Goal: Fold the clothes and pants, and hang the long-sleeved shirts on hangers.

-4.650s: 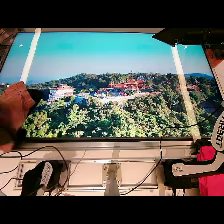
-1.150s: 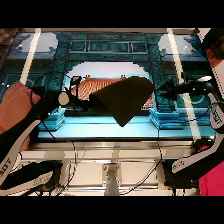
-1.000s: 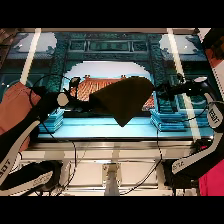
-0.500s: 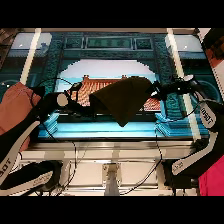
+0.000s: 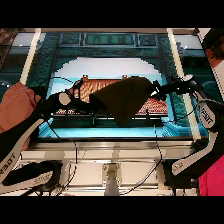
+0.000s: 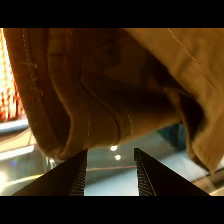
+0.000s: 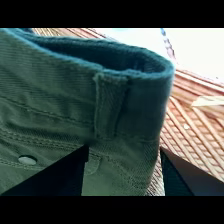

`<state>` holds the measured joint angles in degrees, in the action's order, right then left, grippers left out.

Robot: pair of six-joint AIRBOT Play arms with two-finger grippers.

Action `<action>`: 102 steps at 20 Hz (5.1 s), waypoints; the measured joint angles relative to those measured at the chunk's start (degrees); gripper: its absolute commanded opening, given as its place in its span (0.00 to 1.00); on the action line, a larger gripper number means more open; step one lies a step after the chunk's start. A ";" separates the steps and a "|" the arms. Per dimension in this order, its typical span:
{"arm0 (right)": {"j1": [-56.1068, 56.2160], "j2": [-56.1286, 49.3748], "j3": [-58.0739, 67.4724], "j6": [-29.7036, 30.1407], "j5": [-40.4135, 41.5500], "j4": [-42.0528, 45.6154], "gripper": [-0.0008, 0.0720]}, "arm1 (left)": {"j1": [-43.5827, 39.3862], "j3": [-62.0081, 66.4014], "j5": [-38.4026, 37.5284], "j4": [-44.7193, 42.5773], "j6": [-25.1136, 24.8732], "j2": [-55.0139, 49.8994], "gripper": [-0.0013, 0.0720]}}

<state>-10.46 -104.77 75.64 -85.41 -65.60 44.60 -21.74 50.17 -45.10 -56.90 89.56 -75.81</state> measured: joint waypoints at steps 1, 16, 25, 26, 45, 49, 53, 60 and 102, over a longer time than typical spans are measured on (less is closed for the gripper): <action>0.11 0.00 0.00 -0.04 0.02 -0.15 0.63 | 0.00 0.00 0.42 0.85 -0.04 -0.98 0.52; 2.12 -0.04 0.00 1.84 -14.49 -0.72 0.05 | 2.89 5.97 12.52 4.46 -3.06 -8.17 0.03; 9.81 -0.04 1.22 2.01 -22.47 -0.79 0.25 | 10.38 12.59 19.23 3.10 -3.43 -11.82 0.53; 9.81 0.02 2.21 2.01 -23.50 -0.68 0.25 | 10.86 12.74 19.08 2.12 -3.43 -11.87 0.53; -6.54 2.58 20.55 18.49 -31.87 -8.15 0.04 | 14.38 8.26 -6.29 1.75 -22.86 -0.83 0.03; -8.28 2.58 16.63 22.82 -32.35 -11.15 0.09 | 13.97 1.44 -9.75 13.55 -33.07 -1.57 0.58; -8.17 2.58 15.17 24.33 -29.75 -12.44 0.52 | 12.98 -1.20 -7.80 20.20 -36.13 -4.33 0.73; -8.09 2.58 14.64 24.92 -28.15 -12.74 0.52 | 12.17 -2.12 -4.24 28.83 -38.64 -10.16 0.70; 2.03 0.13 -5.11 39.01 -24.81 -2.62 0.04 | 12.00 -1.68 -8.24 38.84 -41.38 -4.48 0.03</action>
<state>-8.43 -104.64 70.52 -46.39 -90.41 41.98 -9.74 48.49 -53.34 -18.06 48.18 -80.29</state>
